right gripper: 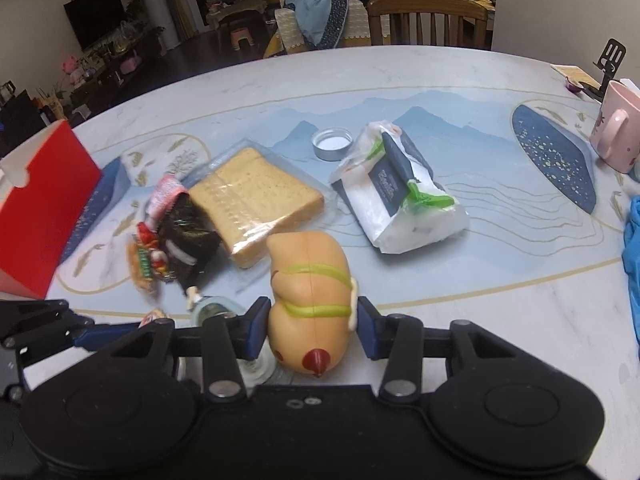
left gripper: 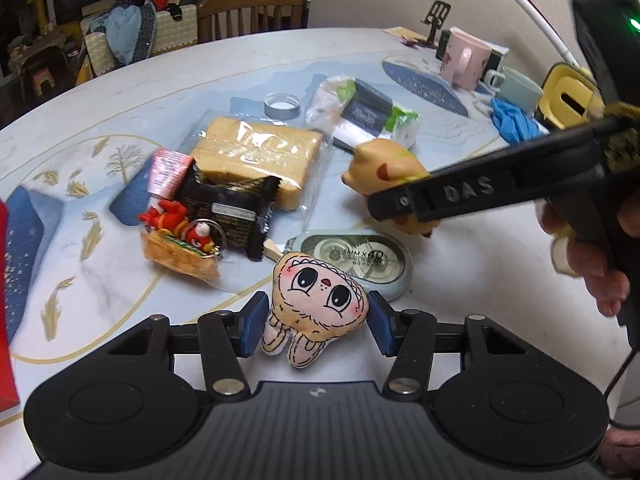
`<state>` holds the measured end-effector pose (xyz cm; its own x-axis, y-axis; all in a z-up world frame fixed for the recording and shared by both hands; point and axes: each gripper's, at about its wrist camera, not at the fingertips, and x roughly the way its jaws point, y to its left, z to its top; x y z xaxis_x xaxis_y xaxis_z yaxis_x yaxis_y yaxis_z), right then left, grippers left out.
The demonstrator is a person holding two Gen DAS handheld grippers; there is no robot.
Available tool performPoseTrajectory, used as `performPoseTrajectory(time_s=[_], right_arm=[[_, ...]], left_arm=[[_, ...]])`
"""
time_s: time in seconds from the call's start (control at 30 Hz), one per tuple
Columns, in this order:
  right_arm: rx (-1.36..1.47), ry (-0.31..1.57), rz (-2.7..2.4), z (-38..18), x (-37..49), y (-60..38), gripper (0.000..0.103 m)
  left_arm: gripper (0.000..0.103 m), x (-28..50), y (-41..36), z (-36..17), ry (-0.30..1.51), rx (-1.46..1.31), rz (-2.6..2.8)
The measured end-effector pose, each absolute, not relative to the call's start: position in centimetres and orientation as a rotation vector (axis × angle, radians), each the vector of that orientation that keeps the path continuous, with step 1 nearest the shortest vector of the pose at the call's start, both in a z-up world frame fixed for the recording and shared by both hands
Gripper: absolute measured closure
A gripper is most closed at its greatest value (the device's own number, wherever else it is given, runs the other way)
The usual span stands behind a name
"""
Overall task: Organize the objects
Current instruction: 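Carry the doll and yellow toy into the red box and lower them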
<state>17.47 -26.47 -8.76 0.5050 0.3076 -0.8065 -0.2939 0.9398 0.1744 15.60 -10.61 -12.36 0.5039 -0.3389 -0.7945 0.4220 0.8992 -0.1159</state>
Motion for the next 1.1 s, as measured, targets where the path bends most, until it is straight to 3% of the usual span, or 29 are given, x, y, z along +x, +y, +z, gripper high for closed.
performPoseTrajectory(time_s=[0.6,1.1], right_arm=[[0.017,0.912,0.445,-2.3,11.5,-22.9,0.059],[-0.047,0.888,0.585,2.0,9.9,-14.1,0.059]], left_arm=[[0.051,13.0,-5.0,-6.8,0.913,-0.007,-0.392],[0.050,11.3,5.0,-2.2,0.847,-0.111,-0.284]])
